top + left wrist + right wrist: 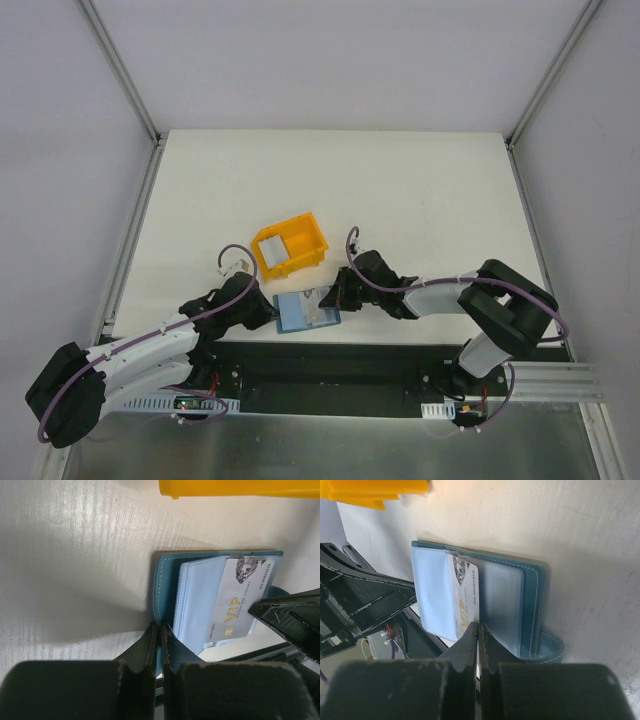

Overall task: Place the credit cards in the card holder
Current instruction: Insert the credit card into the card holder.

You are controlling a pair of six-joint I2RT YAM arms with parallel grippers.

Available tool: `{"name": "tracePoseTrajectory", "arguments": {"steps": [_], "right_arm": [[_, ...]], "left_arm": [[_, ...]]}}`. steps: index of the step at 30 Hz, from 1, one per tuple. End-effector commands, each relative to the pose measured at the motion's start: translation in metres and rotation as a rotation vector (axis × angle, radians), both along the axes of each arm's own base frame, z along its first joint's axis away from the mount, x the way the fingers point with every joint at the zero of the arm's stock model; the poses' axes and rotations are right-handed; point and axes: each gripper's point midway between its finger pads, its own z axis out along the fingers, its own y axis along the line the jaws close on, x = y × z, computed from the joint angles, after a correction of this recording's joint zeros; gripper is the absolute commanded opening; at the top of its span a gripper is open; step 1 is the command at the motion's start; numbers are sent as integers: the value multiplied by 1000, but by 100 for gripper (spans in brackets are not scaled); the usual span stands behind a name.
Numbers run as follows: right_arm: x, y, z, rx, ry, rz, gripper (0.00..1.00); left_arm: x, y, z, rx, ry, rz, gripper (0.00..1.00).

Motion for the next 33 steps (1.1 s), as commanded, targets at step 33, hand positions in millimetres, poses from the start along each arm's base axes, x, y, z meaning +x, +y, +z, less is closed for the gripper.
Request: {"name": "tracePoseTrajectory", "arguments": {"steps": [33], "right_arm": [[-16,-2,-14,-65,33,51,0]], "left_arm": [[-14,17,-21,81,63,8,0]]}}
